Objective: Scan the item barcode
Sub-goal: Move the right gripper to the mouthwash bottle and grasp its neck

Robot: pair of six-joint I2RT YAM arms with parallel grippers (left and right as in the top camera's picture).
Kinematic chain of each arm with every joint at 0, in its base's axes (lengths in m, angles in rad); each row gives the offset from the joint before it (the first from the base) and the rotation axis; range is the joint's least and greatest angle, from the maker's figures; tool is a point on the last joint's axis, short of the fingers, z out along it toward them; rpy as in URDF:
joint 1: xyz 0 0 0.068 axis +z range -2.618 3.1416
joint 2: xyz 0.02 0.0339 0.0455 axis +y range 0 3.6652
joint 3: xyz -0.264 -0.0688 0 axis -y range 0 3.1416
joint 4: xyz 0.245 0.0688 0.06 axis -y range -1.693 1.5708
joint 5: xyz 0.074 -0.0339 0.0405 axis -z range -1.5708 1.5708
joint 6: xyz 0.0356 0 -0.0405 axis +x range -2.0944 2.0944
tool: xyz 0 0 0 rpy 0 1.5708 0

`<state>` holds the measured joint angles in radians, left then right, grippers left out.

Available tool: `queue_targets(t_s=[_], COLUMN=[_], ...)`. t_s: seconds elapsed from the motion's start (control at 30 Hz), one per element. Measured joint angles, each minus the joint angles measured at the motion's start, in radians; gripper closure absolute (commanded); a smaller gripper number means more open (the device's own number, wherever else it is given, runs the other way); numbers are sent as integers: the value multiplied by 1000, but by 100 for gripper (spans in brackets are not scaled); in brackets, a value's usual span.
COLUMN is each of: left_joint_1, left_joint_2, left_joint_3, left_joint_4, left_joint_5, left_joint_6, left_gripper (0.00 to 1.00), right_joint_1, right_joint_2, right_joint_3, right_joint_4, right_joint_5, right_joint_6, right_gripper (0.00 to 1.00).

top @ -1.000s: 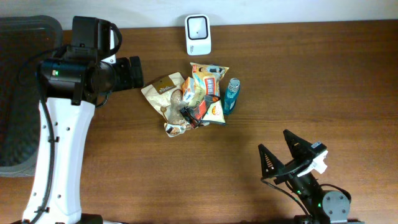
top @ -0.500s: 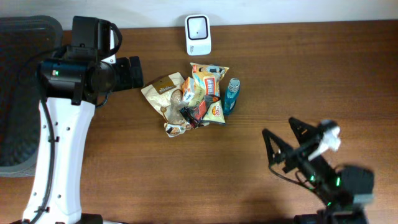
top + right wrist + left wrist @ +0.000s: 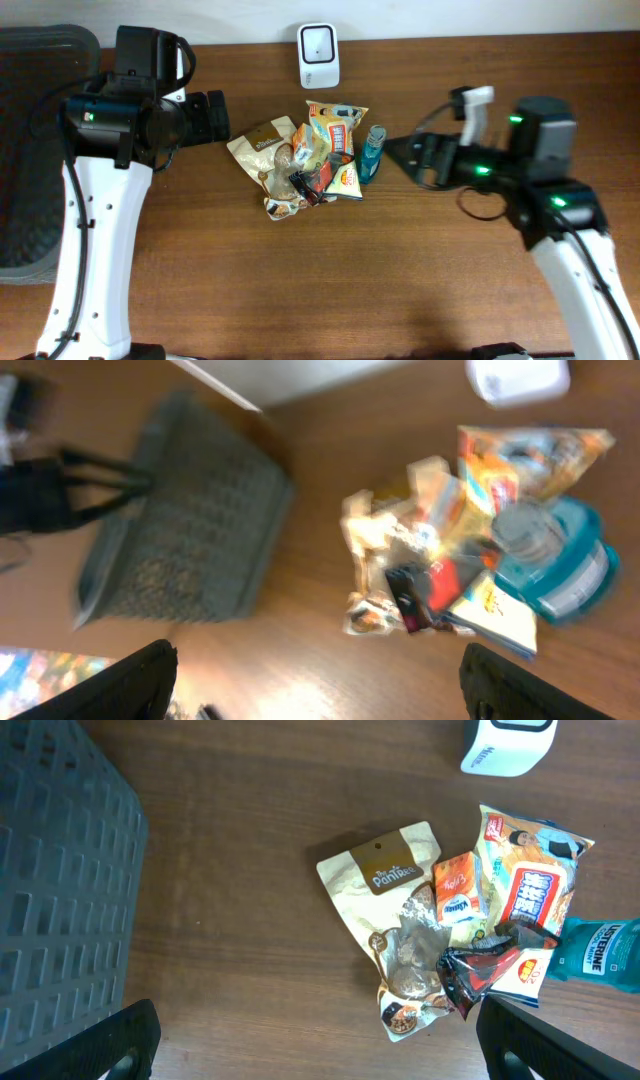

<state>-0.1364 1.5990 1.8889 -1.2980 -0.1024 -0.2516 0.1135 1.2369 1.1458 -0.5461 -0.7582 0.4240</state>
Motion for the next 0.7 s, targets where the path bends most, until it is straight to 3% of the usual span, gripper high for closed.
queue_targets(t_s=[0.17, 0.23, 0.3, 0.4, 0.7], left_joint_1=[0, 0, 0, 0, 0], left_joint_2=[0, 0, 0, 0, 0], left_joint_3=[0, 0, 0, 0, 0], left_joint_4=[0, 0, 0, 0, 0], left_joint_5=[0, 0, 0, 0, 0], left_joint_6=[0, 0, 0, 0, 0], left_gripper=[1, 1, 1, 1, 1], right_joint_1=[202, 272, 289, 288, 288], right_joint_2=[66, 121, 184, 279, 446], right_joint_3=[7, 64, 140, 226, 251], right_joint_4=[-25, -129, -231, -246, -146], right_joint_5=[347, 497, 615, 747, 879], right_joint_6=[97, 138, 200, 283, 420], right_gripper=[5, 6, 7, 11, 22])
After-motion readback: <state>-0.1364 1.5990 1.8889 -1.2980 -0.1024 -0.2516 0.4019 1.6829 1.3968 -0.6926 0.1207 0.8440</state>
